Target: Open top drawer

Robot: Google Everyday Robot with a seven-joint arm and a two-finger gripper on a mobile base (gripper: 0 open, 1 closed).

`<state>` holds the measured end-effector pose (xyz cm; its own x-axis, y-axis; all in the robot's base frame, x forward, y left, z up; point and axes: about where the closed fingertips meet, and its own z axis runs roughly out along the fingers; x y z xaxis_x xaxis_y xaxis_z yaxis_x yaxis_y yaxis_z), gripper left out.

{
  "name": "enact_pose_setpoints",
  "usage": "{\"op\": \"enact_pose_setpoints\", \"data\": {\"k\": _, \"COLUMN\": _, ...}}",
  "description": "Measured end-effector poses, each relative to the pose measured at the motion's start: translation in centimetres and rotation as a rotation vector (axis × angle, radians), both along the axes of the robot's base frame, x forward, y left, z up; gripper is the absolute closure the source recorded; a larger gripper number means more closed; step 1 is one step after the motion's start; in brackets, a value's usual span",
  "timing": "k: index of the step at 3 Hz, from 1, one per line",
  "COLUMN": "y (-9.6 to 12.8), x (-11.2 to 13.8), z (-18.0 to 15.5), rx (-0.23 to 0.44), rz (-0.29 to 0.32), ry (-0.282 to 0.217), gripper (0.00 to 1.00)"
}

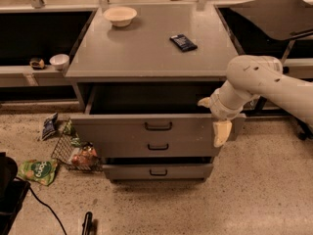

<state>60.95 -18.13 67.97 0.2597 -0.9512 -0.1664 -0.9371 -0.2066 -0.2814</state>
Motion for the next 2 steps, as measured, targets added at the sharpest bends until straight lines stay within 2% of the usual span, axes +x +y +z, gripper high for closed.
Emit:
{"op": "enact_pose_setpoints", "data": {"k": 1, "y": 0.1, "x": -0.2, "z": -0.2, "rx": 0.002, "rz": 0.003, "ry": 0.007, "gripper": 0.00}}
{"op": "enact_pose_setpoints", "data": {"k": 2, "y": 0.6, "x": -1.4, "z": -0.9, "rx": 0.017, "rz": 0.032, "ry": 0.086, "gripper": 0.00}}
